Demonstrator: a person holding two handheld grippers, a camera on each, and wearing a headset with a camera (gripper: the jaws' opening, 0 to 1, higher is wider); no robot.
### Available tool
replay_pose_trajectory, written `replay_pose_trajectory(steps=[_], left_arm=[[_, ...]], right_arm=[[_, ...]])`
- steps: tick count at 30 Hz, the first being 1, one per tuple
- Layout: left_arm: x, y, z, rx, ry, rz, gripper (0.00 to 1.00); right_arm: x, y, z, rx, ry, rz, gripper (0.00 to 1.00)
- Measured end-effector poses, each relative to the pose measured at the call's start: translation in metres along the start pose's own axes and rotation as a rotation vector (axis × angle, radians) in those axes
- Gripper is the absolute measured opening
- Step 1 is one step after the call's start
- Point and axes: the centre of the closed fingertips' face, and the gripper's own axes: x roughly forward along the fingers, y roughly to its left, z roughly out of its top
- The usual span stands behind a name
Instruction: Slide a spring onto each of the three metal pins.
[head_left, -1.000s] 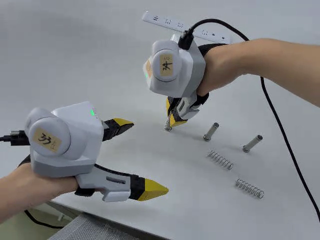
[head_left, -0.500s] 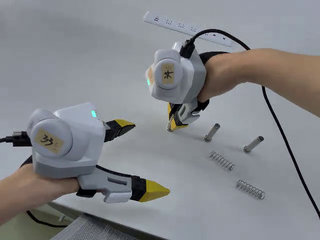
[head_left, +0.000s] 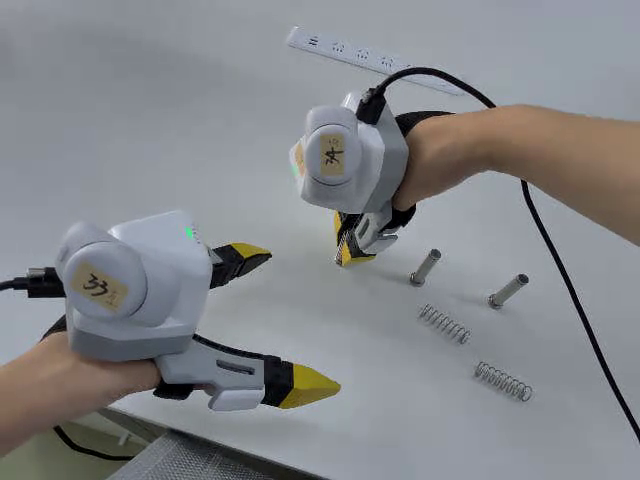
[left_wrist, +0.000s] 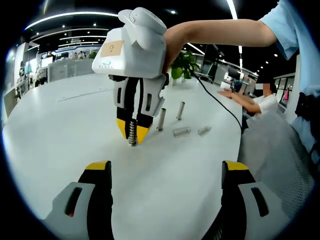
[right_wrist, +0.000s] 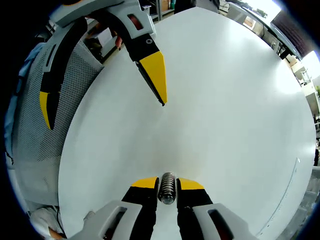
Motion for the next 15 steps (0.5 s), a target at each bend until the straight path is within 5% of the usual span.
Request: replay_pose_trajectory(steps=[15], left_arm=[[-0.0004,0.0031,0.0031,0.004,-0.003,0.001,0.9]], right_arm=[[-0.0011,-0.0016,0.002,0.012,-0.063,-0.033,0.69]])
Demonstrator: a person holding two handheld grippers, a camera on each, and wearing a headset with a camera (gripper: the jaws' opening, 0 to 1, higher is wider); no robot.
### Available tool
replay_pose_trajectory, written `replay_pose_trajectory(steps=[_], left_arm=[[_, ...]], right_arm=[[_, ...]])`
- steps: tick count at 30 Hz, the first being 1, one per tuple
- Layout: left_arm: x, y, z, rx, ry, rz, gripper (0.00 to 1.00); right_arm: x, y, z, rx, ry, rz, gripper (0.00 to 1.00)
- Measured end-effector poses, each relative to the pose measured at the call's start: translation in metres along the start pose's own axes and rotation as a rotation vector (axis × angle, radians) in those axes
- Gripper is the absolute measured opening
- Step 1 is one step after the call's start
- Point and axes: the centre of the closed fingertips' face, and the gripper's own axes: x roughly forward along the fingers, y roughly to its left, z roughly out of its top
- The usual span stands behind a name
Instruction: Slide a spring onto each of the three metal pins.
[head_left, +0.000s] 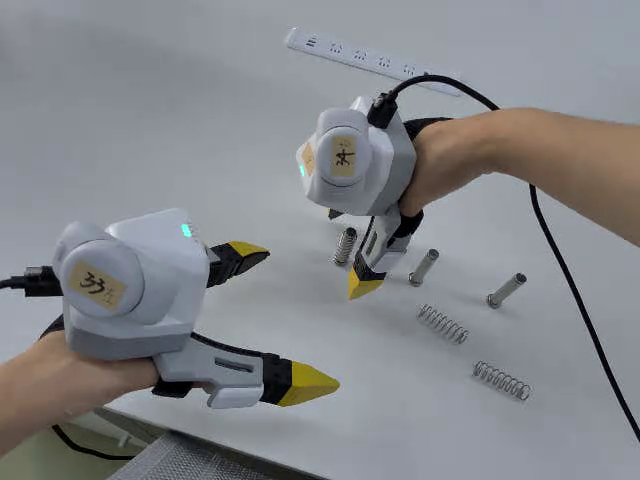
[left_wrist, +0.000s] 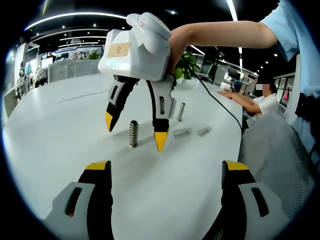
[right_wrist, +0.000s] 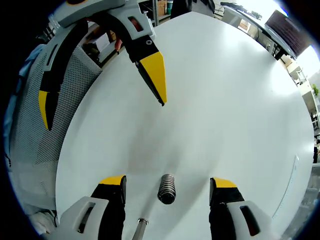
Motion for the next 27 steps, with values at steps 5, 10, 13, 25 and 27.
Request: replay_pose_trajectory(steps=[5,10,13,25,27], left_arm=[[-0.001,0.0,0.001,0.005,-0.002,0.0,0.9],[-0.001,0.0,0.003,0.01,-0.006,0.0,0.9],[-0.002,-0.001,0.004,0.012,-0.007,0.0,0.9],[-0.002,-0.003,0.008,0.023,-0.006,0.001,0.89],[-0.002,-0.004,0.009,0.025,-0.006,0.0,0.89]], right_arm=[[-0.001,-0.003,-0.001,0.008,-0.011,-0.024,0.88],[-0.003,-0.004,-0.001,0.021,-0.024,-0.046,0.99],[-0.005,-0.003,-0.002,0.026,-0.03,-0.053,0.99],[-0.016,-0.001,-0.004,0.067,-0.077,-0.084,0.99],[-0.019,0.0,-0.005,0.078,-0.089,-0.093,0.99]])
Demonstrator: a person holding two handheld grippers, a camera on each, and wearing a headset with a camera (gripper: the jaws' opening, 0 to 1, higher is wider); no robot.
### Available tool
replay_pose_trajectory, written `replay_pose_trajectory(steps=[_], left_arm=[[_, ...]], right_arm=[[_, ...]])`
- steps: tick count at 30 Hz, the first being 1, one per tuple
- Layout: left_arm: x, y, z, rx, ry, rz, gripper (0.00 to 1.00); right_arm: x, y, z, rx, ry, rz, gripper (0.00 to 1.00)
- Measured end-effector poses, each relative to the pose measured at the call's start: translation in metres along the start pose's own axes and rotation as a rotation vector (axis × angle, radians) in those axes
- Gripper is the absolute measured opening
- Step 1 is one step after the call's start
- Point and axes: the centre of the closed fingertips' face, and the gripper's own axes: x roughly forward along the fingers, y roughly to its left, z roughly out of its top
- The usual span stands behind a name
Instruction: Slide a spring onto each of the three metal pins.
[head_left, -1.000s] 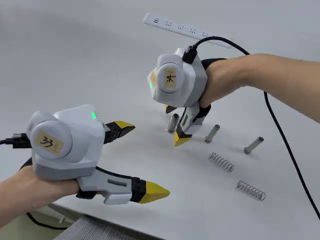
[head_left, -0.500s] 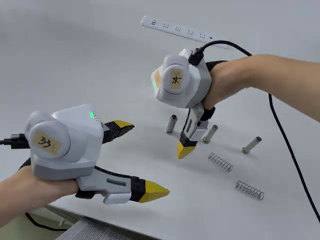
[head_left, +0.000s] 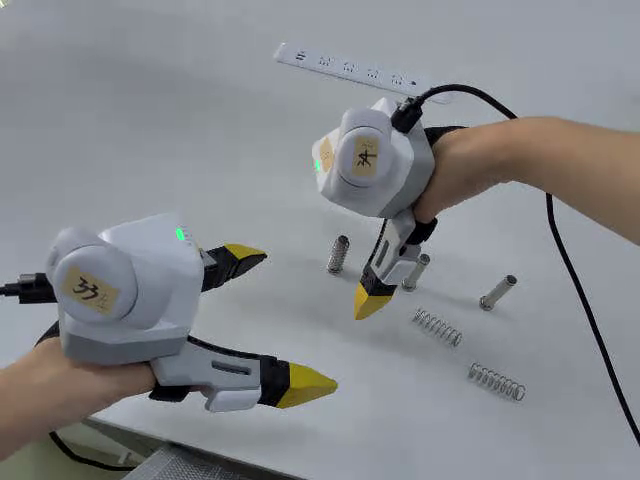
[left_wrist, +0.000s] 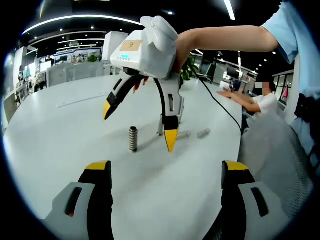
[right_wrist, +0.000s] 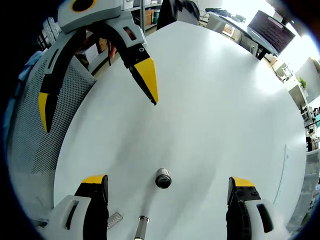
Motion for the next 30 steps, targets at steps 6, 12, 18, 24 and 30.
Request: replay_pose_trajectory(steps=[6,12,18,24,30], left_arm=[[0.001,-0.002,0.003,0.007,0.0,-0.003,0.89],[0.002,-0.004,0.007,0.022,0.002,-0.008,0.89],[0.004,-0.006,0.011,0.027,-0.002,-0.014,0.89],[0.007,-0.01,0.013,0.039,0.0,-0.028,0.89],[0.011,-0.014,0.013,0.046,0.006,-0.046,0.89]], right_arm=[[-0.009,0.003,-0.002,0.057,-0.047,-0.022,0.99],[-0.019,0.009,-0.004,0.144,-0.138,-0.053,0.99],[-0.027,0.005,-0.014,0.209,-0.213,-0.087,0.99],[-0.039,0.004,-0.019,0.269,-0.29,-0.139,0.99],[-0.049,0.011,-0.027,0.301,-0.32,-0.188,0.99]])
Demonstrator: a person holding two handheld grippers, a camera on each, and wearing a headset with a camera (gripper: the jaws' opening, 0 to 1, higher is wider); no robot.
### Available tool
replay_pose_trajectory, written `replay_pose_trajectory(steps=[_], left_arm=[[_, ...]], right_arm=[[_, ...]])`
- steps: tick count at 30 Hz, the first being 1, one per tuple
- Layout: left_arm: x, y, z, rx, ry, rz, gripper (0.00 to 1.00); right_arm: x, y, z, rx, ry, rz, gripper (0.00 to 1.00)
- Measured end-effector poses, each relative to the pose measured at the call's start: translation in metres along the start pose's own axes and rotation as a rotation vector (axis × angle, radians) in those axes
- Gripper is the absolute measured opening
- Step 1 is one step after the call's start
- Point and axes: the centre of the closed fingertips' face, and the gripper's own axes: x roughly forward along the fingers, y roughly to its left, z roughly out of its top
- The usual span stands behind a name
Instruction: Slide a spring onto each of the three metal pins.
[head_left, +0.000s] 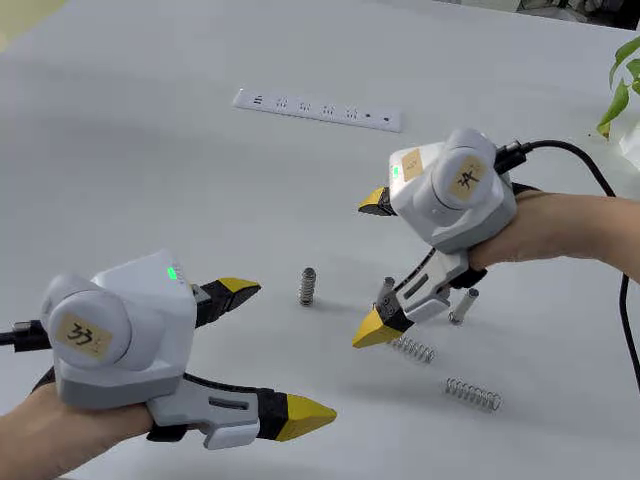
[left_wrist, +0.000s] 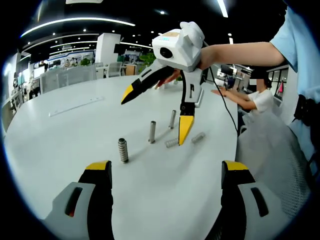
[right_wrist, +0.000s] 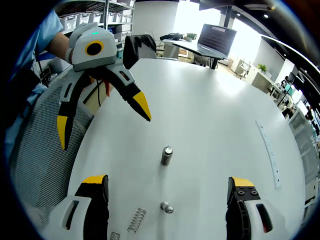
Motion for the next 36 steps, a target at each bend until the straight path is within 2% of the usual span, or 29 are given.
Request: replay_pose_trajectory(steps=[8,9,18,24,28,32,36], left_arm=[[0.006,-0.004,0.003,0.018,0.01,-0.026,0.89],[0.007,-0.005,0.004,0.022,0.009,-0.031,0.89],[0.015,-0.007,0.005,0.038,0.021,-0.053,0.88],[0.02,-0.012,0.009,0.049,0.024,-0.072,0.88],[0.023,-0.013,0.01,0.057,0.028,-0.081,0.88],[0.024,-0.014,0.01,0.066,0.033,-0.091,0.88],[0.027,-0.015,0.011,0.073,0.037,-0.098,0.88]], right_arm=[[-0.023,0.011,-0.016,0.058,-0.032,-0.056,0.98],[-0.027,0.006,-0.022,0.07,-0.035,-0.063,0.98],[-0.049,0.014,-0.05,0.146,-0.046,-0.108,0.98],[-0.063,0.022,-0.068,0.188,-0.049,-0.136,0.98],[-0.071,0.037,-0.073,0.202,-0.047,-0.147,0.98],[-0.081,0.037,-0.092,0.24,-0.046,-0.169,0.98],[-0.088,0.047,-0.096,0.279,-0.061,-0.193,0.98]])
